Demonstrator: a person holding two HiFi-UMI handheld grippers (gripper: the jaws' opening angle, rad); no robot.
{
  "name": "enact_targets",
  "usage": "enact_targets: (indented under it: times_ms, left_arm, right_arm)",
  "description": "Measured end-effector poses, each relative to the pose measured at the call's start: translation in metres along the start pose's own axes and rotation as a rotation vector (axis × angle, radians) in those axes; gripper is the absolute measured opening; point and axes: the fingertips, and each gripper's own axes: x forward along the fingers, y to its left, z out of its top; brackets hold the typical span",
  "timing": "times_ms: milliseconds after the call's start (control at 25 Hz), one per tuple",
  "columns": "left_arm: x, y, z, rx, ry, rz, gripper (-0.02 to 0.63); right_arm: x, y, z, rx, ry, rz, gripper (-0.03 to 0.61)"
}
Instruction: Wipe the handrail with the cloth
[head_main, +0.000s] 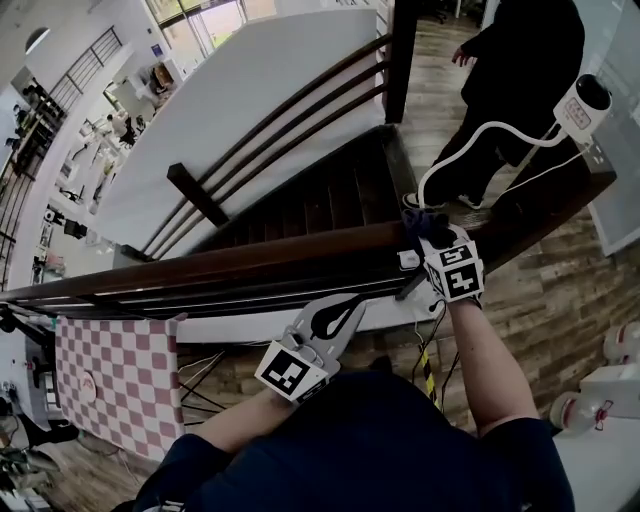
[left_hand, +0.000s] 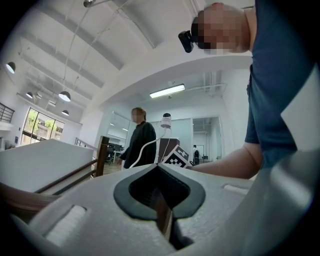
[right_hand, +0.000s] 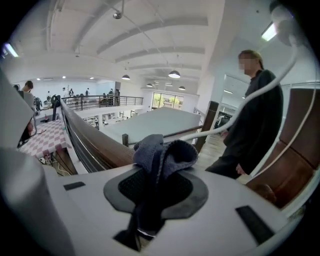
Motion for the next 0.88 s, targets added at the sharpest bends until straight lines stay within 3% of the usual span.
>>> enact_targets:
  times_ms: [200,400,880]
  left_arm:
    - [0.016,-0.017,-0.002,0.020,0.032,-0.025,-0.005]
    - [0.023,-0.022,0.002,0.031,0.032,-0.039,-0.005]
    - [-0.011,0.000,0.020,0.027,0.014,0.008,-0.005]
  right_arm:
    - [-0.015,-0.039,-0.018,0.042,0.001,-0.049,0.092]
    - [-0.021,-0.033,-0.009,0.048,-0.055,0.001,0.092]
    - [-0.062,0.099,0.036,0.043,-0.243,0.256,0.092]
